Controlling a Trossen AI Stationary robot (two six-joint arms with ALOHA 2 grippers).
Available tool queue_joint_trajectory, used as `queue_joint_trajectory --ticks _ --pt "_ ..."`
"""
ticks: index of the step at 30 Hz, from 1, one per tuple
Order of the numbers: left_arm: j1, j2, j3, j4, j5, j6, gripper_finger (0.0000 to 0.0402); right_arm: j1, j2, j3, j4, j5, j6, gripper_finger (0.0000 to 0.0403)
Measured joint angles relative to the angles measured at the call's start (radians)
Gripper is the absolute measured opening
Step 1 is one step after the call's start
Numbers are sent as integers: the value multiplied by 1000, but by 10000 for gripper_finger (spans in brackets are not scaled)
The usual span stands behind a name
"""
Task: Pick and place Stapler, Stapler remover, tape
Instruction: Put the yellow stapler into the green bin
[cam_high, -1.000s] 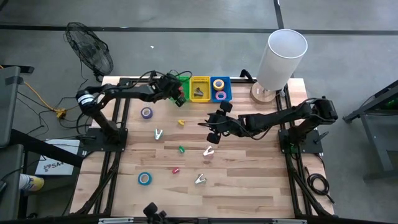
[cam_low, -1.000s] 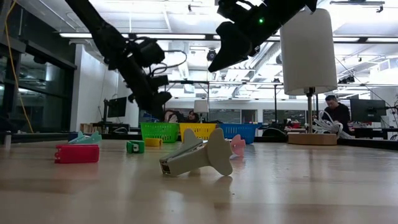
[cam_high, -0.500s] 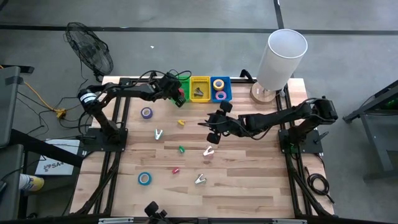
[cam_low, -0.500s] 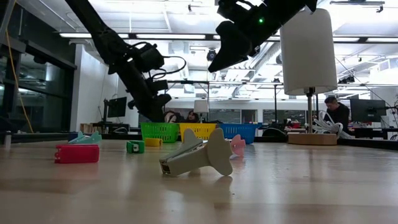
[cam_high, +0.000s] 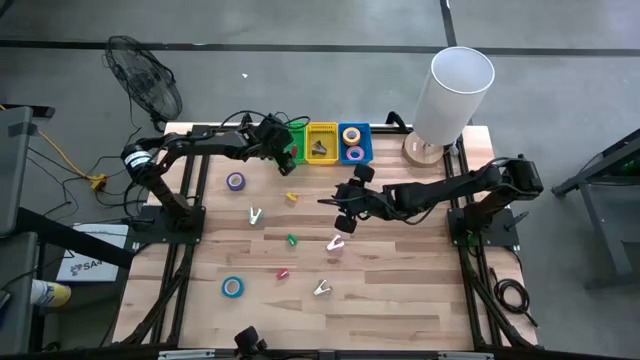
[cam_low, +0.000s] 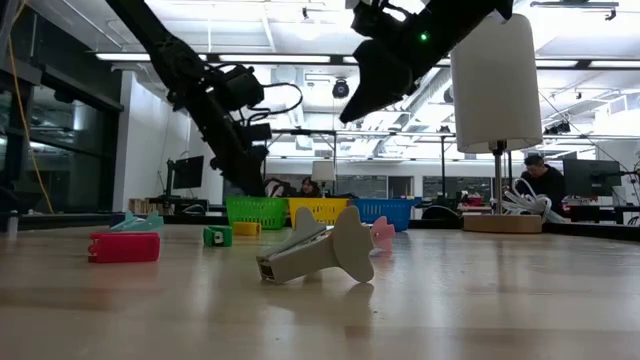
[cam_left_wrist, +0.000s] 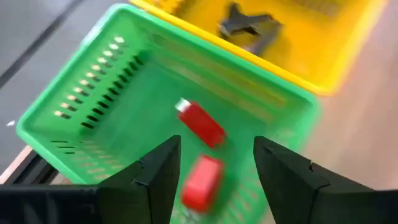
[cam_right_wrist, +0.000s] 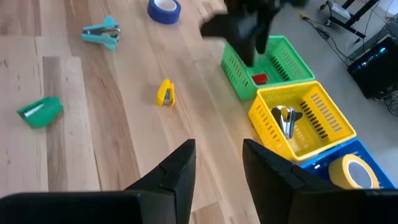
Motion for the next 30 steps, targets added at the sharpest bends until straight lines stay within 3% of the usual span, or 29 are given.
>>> queue_joint_trajectory --ticks 3,10,13,19,30 --pt "0 -39 16 -74 62 76 199 0 0 0 -22 0 16 124" --pt "-1 -120 24 -249 333 298 199 0 0 0 -50 -2 19 124" --pt "-1 -120 24 -316 392 353 199 0 0 0 -50 -2 18 124" --pt "-40 -97 -2 -362 412 426 199 0 0 0 -51 -2 18 124" --pt "-165 -97 -52 -255 356 453 199 0 0 0 -50 -3 18 124"
